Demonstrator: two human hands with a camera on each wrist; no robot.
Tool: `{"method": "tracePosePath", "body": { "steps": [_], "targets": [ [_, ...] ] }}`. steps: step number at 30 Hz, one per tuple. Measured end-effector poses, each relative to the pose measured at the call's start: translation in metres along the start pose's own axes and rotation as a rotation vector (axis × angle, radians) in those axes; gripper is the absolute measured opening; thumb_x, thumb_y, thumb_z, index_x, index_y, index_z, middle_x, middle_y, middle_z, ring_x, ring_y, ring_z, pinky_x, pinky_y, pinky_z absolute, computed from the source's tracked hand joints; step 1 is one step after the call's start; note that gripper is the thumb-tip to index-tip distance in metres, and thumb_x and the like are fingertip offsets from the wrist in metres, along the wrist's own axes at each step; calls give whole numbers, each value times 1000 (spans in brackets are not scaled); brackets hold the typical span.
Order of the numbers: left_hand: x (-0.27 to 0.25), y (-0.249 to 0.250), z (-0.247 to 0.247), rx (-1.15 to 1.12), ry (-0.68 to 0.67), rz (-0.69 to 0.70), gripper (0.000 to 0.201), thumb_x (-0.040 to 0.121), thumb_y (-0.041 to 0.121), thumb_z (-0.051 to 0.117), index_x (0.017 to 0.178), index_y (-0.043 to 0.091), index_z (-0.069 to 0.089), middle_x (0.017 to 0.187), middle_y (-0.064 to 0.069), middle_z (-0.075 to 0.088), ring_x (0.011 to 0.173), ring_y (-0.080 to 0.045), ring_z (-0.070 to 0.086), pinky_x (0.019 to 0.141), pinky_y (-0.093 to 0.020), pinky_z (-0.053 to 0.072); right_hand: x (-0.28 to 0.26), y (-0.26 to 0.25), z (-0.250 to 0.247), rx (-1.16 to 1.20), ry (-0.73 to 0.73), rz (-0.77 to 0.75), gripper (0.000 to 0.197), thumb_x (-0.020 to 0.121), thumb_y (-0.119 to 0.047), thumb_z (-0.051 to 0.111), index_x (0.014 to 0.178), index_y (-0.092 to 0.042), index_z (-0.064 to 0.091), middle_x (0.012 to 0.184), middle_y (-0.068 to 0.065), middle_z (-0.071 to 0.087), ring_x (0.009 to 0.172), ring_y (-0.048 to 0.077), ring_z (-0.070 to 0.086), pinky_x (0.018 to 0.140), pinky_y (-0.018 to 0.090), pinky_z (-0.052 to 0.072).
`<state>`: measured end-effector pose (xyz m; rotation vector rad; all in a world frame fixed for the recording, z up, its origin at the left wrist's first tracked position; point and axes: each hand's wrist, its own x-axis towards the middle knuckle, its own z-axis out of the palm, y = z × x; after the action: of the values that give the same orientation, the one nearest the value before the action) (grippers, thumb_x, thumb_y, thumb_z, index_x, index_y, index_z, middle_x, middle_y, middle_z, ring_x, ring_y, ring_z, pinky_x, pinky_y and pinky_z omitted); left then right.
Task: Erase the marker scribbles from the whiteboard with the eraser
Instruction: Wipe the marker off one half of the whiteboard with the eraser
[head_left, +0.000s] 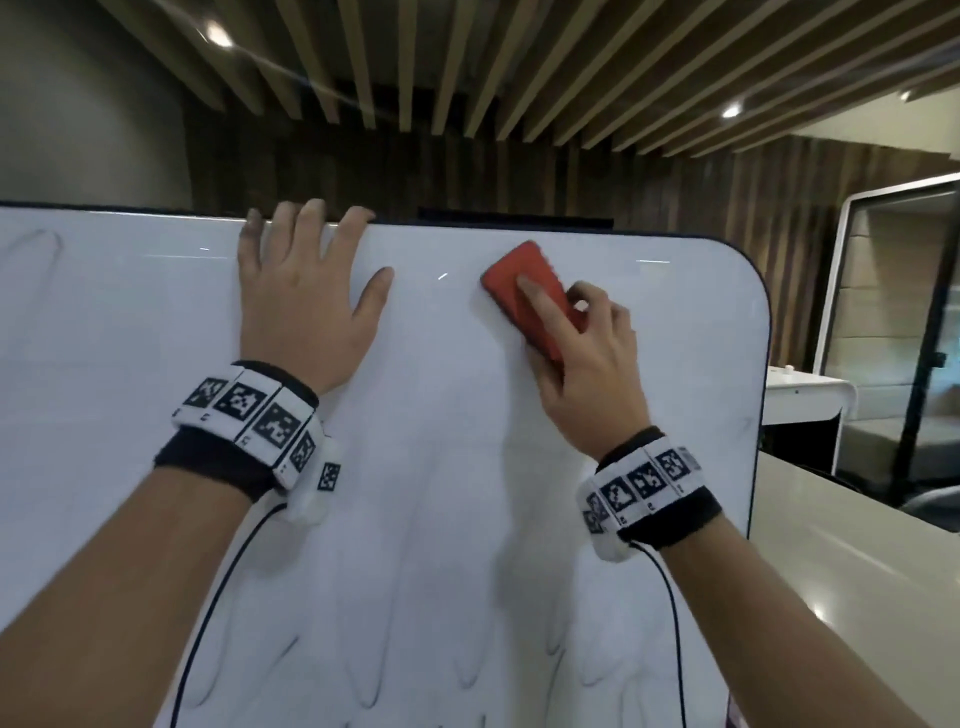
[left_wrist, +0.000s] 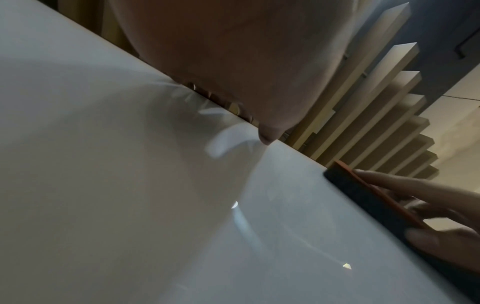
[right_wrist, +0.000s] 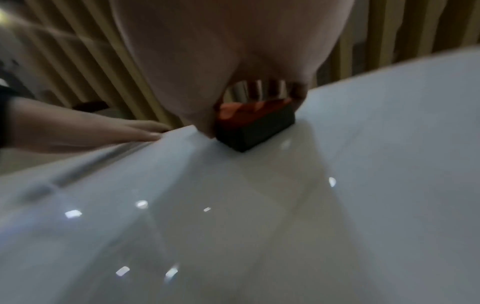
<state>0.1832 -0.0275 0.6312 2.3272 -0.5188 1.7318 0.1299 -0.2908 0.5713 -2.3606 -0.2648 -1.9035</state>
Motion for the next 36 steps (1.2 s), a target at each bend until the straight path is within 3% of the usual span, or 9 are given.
{"method": "tracePosePath", "body": {
  "steps": [5,12,14,19,22,26,28,33,36],
  "targets": [
    [-1,3,0,38,1,-9,53,103,47,37,148,21,39,145,-16,45,141,-37,36,123,-56,16,-7,46,-4,18,195,700,63,99,-29,54,159,-26,33,140,28,39,118,48,44,103,51,37],
    [-2,0,3,27,-17,-9,54,103,48,35,150,21,38,148,-16,42,143,-37,34,125,-56,14,-114,-74,39,30,-218,-242,50,98,-28,58,147,-32,52,135,15,48,112,38,49,95,49,44],
    [-1,-1,1,22,-19,1,55,102,49,35,150,22,37,148,-16,42,143,-36,34,125,-55,14,-86,-46,29,45,-143,-198,50,97,-27,57,147,-29,53,132,18,50,109,38,51,94,48,44],
    [-3,-2,-2,13,-15,11,56,102,49,35,150,22,38,149,-15,43,143,-35,35,125,-55,15,-22,9,19,74,229,462,59,96,-27,58,153,-20,45,132,30,46,108,46,49,99,49,39],
    [-3,-2,-1,12,-14,10,56,101,49,35,150,22,38,149,-15,43,143,-35,35,125,-54,15,-67,-54,47,71,162,244,54,92,-25,54,146,-15,55,128,31,52,106,46,53,95,54,44],
    [-2,-5,1,-3,-8,16,55,102,50,36,151,23,37,149,-14,42,144,-34,33,126,-54,14,-116,-84,50,85,-169,-241,50,97,-29,59,146,-33,53,132,15,50,111,38,51,96,51,44],
    [-2,-5,2,-8,3,16,55,102,50,37,151,24,37,149,-13,42,144,-34,33,126,-53,13,-91,-51,40,90,-73,-165,51,96,-29,58,146,-31,52,131,17,50,109,38,52,96,50,44],
    [-3,-1,2,-15,0,-1,54,103,48,37,151,23,36,150,-15,40,146,-35,31,126,-56,11,-46,14,27,60,287,441,59,94,-28,59,151,-18,49,129,30,48,104,43,50,98,48,38],
    [-2,0,4,-17,-3,-3,54,103,47,36,151,22,35,151,-17,39,146,-37,30,126,-57,11,-86,-43,48,36,181,267,58,91,-21,60,148,-19,51,129,31,51,105,41,50,96,46,37]
  ]
}}
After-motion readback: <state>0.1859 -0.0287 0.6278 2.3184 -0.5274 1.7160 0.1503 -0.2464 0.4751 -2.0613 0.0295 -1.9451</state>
